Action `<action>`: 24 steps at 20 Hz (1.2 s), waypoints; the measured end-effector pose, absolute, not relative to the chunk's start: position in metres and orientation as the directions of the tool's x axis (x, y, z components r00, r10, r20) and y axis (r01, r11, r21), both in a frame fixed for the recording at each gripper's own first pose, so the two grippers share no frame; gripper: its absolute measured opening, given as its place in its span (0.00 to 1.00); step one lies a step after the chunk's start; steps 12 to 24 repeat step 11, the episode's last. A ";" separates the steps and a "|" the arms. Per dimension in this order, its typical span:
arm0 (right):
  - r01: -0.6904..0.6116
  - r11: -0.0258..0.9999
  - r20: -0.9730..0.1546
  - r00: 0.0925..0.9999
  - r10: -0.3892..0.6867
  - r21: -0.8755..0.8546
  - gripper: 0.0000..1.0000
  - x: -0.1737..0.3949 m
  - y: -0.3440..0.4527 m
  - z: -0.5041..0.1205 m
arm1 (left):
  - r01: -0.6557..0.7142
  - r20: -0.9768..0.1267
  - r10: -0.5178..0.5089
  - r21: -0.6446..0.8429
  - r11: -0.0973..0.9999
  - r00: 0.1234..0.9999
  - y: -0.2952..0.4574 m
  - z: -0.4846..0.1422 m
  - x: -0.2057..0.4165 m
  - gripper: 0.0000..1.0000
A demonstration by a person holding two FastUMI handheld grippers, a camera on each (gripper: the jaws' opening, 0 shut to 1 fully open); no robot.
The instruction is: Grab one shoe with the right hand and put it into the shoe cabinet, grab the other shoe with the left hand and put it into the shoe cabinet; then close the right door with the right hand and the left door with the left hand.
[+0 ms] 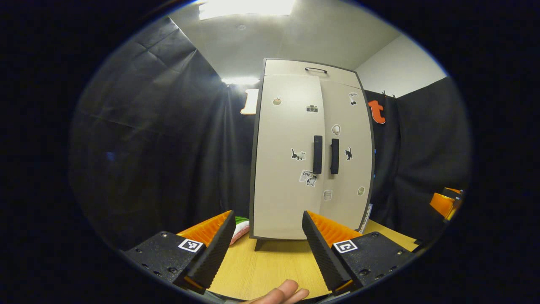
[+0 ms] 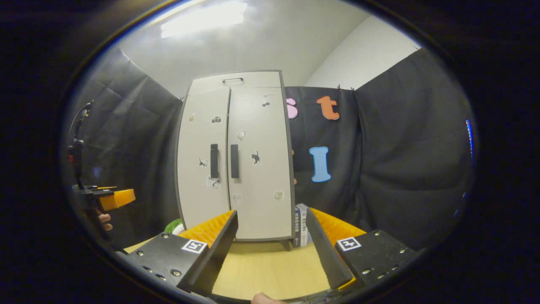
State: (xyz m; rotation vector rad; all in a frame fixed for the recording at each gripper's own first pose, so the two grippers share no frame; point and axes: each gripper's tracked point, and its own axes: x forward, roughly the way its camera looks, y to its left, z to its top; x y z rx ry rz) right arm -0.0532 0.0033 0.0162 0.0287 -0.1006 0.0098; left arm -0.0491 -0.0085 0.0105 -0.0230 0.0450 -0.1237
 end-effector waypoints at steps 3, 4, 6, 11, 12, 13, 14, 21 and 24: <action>-0.033 0.999 0.126 0.992 0.033 0.003 0.96 -0.065 0.007 0.022 | 0.149 -0.064 -0.150 -0.016 0.989 0.987 -0.011 -0.005 -0.055 0.96; -0.035 0.999 0.133 0.991 0.034 0.000 0.96 -0.067 0.007 0.025 | 0.153 -0.085 -0.153 -0.011 0.988 0.985 -0.012 -0.010 -0.055 0.96; -0.035 0.999 0.151 0.988 0.036 -0.005 0.96 -0.072 0.006 0.031 | 0.161 -0.088 -0.161 -0.007 0.987 0.983 -0.016 -0.008 -0.053 0.96; -0.041 0.999 0.143 0.989 0.041 -0.004 0.96 -0.070 0.004 0.023 | 0.172 -0.052 -0.172 -0.010 0.985 0.984 -0.025 0.003 -0.053 0.96; -0.041 0.999 0.143 0.989 0.041 -0.004 0.96 -0.070 0.004 0.023 | 0.172 -0.052 -0.172 -0.010 0.985 0.984 -0.025 0.003 -0.053 0.96; -0.041 0.999 0.143 0.989 0.041 -0.004 0.96 -0.070 0.004 0.023 | 0.172 -0.052 -0.172 -0.010 0.985 0.984 -0.025 0.003 -0.053 0.96; -0.041 0.999 0.143 0.989 0.041 -0.004 0.96 -0.070 0.004 0.023 | 0.172 -0.052 -0.172 -0.010 0.985 0.984 -0.025 0.003 -0.053 0.96; -0.041 0.999 0.143 0.989 0.041 -0.004 0.96 -0.070 0.004 0.023 | 0.172 -0.052 -0.172 -0.010 0.985 0.984 -0.025 0.003 -0.053 0.96; -0.041 0.999 0.143 0.989 0.041 -0.004 0.96 -0.070 0.004 0.023 | 0.172 -0.052 -0.172 -0.010 0.985 0.984 -0.025 0.003 -0.053 0.96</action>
